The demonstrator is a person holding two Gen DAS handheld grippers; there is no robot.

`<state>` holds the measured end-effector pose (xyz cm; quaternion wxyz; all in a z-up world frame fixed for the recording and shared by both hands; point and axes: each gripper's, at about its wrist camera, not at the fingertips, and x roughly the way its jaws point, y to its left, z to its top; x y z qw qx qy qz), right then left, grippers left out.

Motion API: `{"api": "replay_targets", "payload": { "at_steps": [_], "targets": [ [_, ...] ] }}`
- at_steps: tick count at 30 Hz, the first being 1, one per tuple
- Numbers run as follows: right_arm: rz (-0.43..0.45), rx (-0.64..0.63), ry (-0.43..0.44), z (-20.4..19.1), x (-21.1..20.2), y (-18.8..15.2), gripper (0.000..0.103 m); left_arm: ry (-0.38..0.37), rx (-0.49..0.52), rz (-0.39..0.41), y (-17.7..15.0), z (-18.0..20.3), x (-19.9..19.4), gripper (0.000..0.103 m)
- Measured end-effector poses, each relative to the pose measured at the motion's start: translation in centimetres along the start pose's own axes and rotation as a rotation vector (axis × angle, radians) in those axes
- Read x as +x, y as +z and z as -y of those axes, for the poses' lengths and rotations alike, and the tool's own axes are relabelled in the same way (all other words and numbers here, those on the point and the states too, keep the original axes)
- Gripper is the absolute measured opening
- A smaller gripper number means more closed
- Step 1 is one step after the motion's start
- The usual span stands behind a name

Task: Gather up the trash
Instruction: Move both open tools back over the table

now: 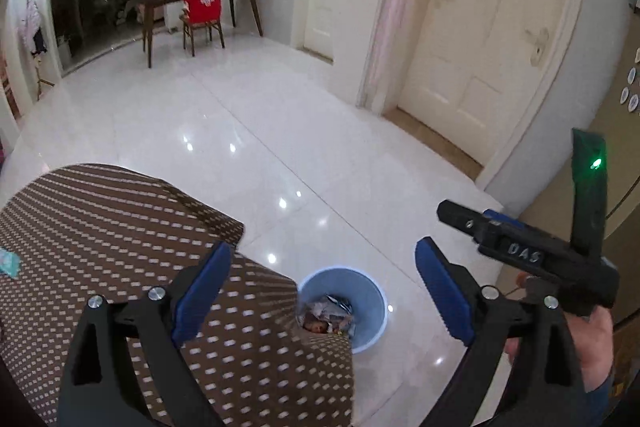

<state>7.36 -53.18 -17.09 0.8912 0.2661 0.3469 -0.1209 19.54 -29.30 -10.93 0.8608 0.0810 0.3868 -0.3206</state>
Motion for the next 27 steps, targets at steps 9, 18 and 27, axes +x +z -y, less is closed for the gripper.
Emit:
{"api": "replay_targets", "payload": {
  "at_steps": [9, 18, 27],
  "targets": [
    [0.064, -0.156, 0.089, -9.8, -2.9, 0.6, 0.097, 0.042, -0.065, 0.118, -1.1, -5.4, -6.5, 0.093],
    [0.042, -0.277, 0.169, -19.0, -1.6, -1.1, 0.097, 0.142, -0.144, 0.195, -2.9, -12.4, -11.8, 0.093],
    [-0.020, -0.399, 0.246, -27.2, 1.1, -3.3, 0.097, 0.288, -0.306, 0.218, -6.8, -21.8, -15.9, 0.093]
  ]
}}
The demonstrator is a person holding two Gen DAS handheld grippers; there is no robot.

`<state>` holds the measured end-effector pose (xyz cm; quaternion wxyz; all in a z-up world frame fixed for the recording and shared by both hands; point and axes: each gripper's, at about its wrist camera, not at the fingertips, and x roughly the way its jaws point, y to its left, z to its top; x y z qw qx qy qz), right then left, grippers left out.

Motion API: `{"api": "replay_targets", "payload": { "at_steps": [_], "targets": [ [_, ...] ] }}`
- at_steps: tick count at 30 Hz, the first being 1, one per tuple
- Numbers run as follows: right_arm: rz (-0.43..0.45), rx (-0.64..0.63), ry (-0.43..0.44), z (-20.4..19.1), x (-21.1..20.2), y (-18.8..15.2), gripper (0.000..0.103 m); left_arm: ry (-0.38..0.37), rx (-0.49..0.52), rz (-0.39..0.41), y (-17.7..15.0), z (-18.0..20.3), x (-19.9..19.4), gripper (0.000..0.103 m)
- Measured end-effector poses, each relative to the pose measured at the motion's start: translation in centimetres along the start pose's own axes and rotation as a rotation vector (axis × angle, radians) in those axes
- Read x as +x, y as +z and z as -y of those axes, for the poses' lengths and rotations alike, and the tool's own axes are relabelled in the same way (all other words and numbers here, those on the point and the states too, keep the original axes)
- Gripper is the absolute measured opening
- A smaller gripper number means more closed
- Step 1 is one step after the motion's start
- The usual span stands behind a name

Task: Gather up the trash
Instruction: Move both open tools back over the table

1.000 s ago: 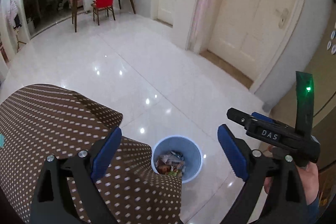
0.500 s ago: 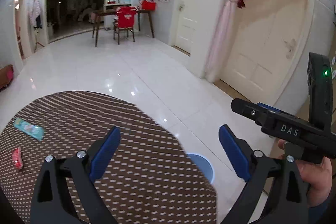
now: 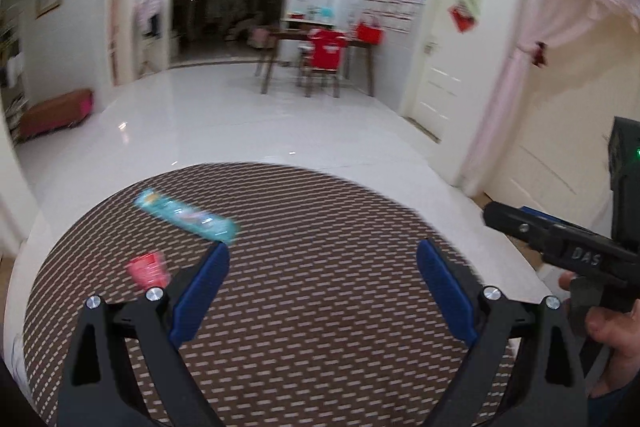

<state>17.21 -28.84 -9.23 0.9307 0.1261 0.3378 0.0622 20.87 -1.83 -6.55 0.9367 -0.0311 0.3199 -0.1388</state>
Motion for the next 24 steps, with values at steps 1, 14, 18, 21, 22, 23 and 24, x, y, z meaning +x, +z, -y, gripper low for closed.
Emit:
{"api": "replay_targets", "payload": {
  "at_steps": [1, 14, 18, 21, 22, 23, 24],
  "targets": [
    [-0.008, -0.011, 0.007, -0.6, 0.5, 0.1, 0.097, 0.017, -0.021, -0.003, -0.1, -1.3, 0.0, 0.093],
    [-0.156, -0.201, 0.138, -10.2, 10.1, 0.3, 0.097, 0.240, -0.184, -0.131, -1.9, -13.8, 4.2, 0.093],
    [-0.201, -0.247, 0.174, -12.4, 13.0, 0.2, 0.097, 0.220, -0.211, -0.160, -2.7, -15.3, 5.5, 0.092],
    [-0.229, -0.290, 0.184, -14.0, 15.4, -0.2, 0.097, 0.200, -0.191, -0.176, -2.8, -15.0, 6.5, 0.089],
    [-0.239, -0.302, 0.184, -14.5, 16.3, -0.2, 0.097, 0.195, -0.179, -0.186, -2.8, -14.9, 7.0, 0.078],
    [-0.245, -0.313, 0.185, -14.9, 17.1, -0.2, 0.097, 0.181, -0.170, -0.212, -2.9, -14.9, 7.7, 0.064],
    [-0.252, -0.322, 0.187, -15.3, 17.7, -0.2, 0.097, 0.185, -0.158, -0.212, -3.0, -14.9, 8.0, 0.062]
  ]
}}
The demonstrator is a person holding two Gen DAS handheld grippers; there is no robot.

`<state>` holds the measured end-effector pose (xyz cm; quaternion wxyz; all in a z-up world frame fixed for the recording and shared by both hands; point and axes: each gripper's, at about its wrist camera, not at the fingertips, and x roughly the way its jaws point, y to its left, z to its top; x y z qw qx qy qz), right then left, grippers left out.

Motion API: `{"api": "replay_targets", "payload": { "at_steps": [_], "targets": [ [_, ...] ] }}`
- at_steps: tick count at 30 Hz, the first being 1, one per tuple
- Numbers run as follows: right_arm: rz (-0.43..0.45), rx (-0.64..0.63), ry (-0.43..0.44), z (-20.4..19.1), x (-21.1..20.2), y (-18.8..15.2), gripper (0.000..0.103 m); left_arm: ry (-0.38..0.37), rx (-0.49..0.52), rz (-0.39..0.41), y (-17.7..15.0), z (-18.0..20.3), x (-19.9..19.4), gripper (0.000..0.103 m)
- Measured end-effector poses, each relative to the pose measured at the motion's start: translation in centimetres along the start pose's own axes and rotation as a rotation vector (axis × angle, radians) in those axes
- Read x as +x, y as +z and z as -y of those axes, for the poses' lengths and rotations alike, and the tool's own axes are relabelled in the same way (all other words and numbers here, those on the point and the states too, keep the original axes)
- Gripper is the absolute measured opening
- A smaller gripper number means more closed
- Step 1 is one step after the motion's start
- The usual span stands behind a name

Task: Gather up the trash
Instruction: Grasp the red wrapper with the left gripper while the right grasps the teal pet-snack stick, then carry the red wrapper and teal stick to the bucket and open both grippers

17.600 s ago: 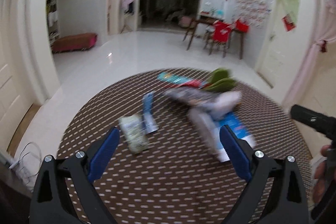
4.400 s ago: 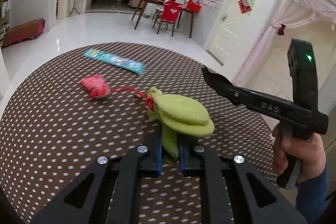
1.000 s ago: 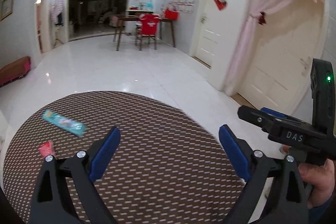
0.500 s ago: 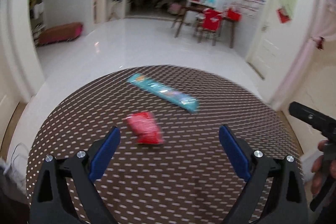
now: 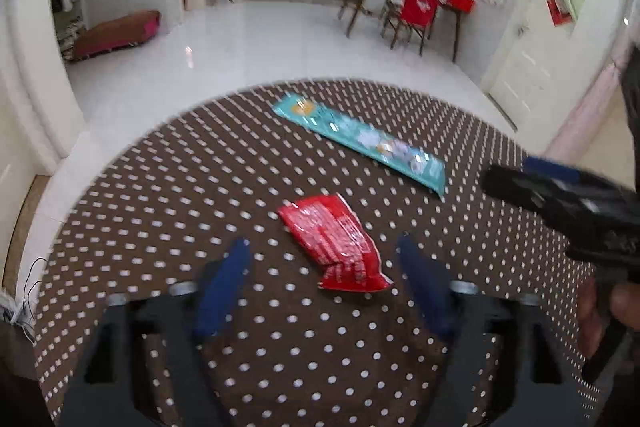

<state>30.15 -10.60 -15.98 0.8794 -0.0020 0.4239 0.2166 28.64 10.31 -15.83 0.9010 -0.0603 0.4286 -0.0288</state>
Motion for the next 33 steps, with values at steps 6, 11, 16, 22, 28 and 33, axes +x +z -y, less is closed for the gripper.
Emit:
{"api": "replay_targets", "payload": {
  "at_steps": [6, 11, 16, 22, 28, 33],
  "targets": [
    [-0.063, -0.102, 0.026, -2.8, 4.7, 2.2, 0.087, -0.042, 0.020, 0.008, -0.1, -0.2, 0.4, 0.028],
    [-0.079, -0.222, -0.032, -5.1, 7.4, 2.8, 0.052, -0.070, -0.037, 0.022, -0.7, -2.0, 0.2, 0.027],
    [-0.075, -0.249, -0.043, -6.0, 6.3, 1.2, 0.028, -0.071, -0.061, 0.038, -1.1, -2.8, -0.3, 0.027],
    [-0.056, -0.175, -0.046, -4.0, 2.7, -2.6, 0.027, -0.075, -0.017, 0.061, -2.9, -1.5, -1.8, 0.027],
    [-0.020, -0.085, -0.072, -0.6, -2.7, -7.0, 0.027, -0.090, 0.050, 0.086, -3.4, 1.8, -2.7, 0.027],
    [0.046, 0.000, -0.083, 2.4, -7.9, -10.0, 0.027, -0.125, 0.114, 0.103, -3.9, 5.5, -4.3, 0.027]
  ]
}}
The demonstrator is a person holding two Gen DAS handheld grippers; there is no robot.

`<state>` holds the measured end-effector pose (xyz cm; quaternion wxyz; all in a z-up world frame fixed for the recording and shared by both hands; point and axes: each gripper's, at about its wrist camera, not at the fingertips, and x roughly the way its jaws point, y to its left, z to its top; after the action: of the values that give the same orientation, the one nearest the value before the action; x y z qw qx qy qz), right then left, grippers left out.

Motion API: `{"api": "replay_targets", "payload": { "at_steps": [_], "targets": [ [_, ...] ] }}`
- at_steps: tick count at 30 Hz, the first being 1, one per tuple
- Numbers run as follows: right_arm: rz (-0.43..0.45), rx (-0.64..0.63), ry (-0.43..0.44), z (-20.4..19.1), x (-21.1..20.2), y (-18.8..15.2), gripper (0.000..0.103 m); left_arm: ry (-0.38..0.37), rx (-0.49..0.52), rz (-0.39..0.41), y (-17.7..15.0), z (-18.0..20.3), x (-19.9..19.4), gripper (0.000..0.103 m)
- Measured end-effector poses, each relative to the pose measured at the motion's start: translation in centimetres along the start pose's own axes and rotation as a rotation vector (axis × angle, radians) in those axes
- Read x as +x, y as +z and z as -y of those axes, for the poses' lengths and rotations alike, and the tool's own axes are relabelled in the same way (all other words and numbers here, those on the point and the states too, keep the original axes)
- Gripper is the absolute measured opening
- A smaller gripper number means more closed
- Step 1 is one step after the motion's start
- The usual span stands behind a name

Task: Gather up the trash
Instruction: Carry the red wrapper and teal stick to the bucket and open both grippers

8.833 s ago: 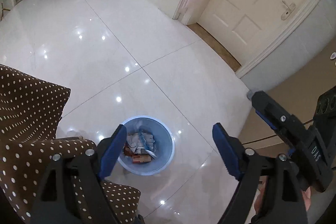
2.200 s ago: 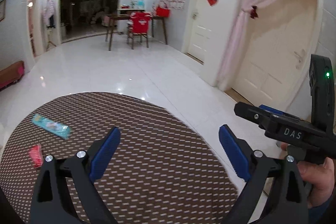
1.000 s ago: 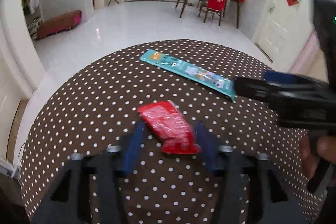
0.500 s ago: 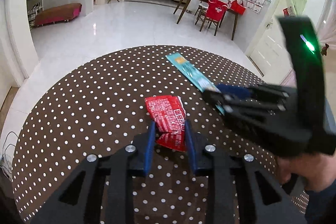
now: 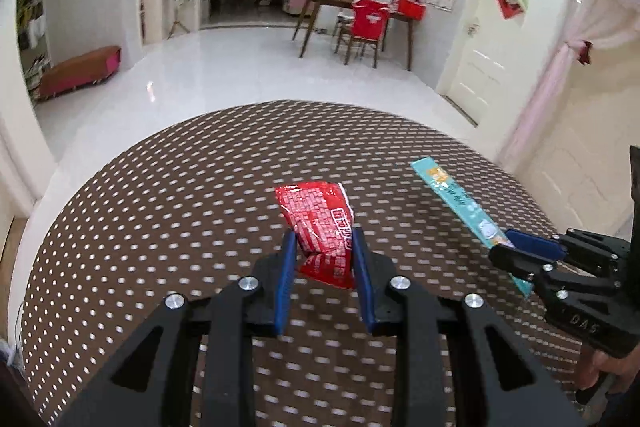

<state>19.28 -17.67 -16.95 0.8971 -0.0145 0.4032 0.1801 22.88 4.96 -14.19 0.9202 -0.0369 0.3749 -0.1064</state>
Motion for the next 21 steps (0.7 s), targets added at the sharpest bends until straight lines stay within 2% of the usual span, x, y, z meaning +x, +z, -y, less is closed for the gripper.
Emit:
{"api": "replay_targets", "payload": {
  "at_steps": [12, 21],
  "targets": [
    [0.139, 0.152, -0.025, 7.9, -9.1, -3.3, 0.027, -0.158, 0.079, 0.005, -0.8, 12.1, -2.1, 0.027],
    [0.218, 0.285, -0.101, 15.4, -15.3, -7.6, 0.027, -0.263, 0.167, -0.018, -1.3, 21.3, -1.9, 0.027]
  ]
}}
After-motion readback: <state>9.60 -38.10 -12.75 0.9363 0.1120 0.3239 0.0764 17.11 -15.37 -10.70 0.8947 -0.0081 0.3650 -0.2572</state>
